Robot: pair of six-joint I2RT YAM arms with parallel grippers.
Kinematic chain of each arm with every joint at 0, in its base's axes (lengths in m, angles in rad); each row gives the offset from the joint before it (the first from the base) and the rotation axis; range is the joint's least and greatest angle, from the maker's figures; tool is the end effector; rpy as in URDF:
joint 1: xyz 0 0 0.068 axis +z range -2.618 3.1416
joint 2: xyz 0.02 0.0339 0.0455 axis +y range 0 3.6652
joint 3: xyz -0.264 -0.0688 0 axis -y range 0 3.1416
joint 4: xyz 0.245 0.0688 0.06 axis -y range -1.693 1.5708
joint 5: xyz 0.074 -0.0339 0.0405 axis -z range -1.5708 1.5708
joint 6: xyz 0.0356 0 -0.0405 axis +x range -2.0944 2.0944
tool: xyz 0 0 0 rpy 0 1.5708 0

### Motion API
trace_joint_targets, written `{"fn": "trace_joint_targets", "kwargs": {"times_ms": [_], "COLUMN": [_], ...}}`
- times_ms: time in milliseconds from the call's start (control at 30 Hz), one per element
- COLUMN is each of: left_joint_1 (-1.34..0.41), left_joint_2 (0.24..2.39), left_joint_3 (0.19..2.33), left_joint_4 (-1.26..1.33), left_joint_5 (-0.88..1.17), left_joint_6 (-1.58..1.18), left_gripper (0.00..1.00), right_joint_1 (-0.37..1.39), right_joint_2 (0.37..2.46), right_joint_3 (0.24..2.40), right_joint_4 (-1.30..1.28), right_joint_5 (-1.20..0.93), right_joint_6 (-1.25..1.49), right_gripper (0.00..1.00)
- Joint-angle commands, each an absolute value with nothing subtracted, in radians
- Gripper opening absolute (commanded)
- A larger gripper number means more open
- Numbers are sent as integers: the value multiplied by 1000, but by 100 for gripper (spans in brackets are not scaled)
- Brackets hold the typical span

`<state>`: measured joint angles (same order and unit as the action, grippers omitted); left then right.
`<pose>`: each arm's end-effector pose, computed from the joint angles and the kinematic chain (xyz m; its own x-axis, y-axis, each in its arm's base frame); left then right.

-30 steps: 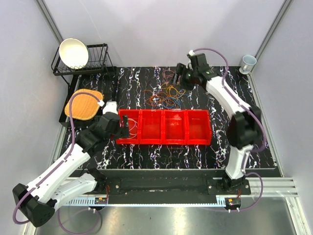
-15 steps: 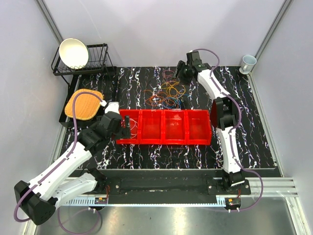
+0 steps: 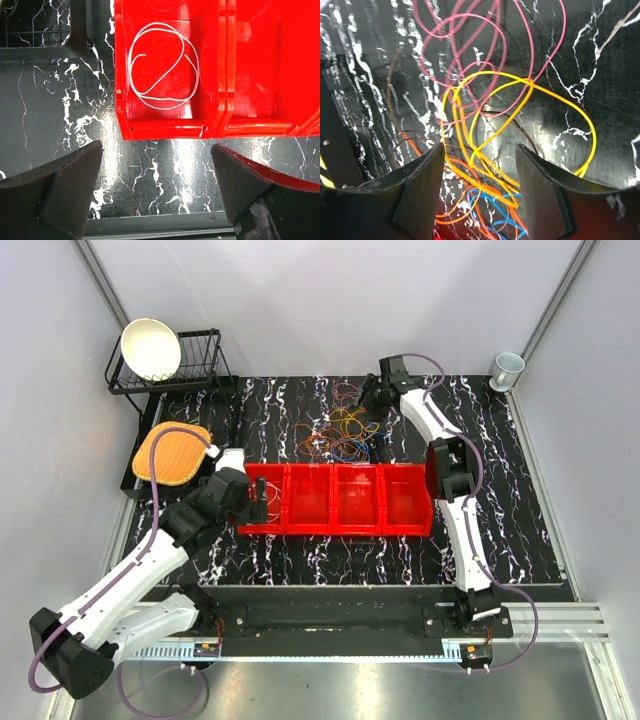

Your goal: Untangle the cables

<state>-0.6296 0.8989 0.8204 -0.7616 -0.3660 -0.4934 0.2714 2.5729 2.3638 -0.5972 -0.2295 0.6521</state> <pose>0.1499 -0.0934 0.2809 -0.6991 -0.0379 -0.7140 0.0291 0.9963 -0.0814 0.5468 0.1605 0.1851 -0.8031 0.3899 -0.4505 0.0939 0.8295 0.5505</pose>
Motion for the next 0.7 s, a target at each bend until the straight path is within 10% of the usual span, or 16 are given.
{"fn": "trace_joint_targets", "kwargs": {"times_ms": [0, 67, 167, 667], "left_joint_1": [-637, -638, -640, -640], "left_joint_2": [900, 900, 903, 919], "left_joint_3": [865, 865, 865, 905], "left_joint_4": [-738, -738, -738, -697], "left_joint_5": [-359, -364, -368, -315], "left_joint_6": [-479, -480, -480, -453], "left_gripper": [93, 93, 93, 93], "right_joint_1": [275, 276, 276, 273], "right_joint_2": [2606, 2623, 2635, 2096], "right_joint_3": [2434, 2445, 2473, 2383], "right_joint_4": [-549, -538, -535, -410], "right_joint_5": [-279, -304, -351, -541], "right_joint_6": [715, 721, 727, 707], "right_gripper": [63, 49, 0, 0]}}
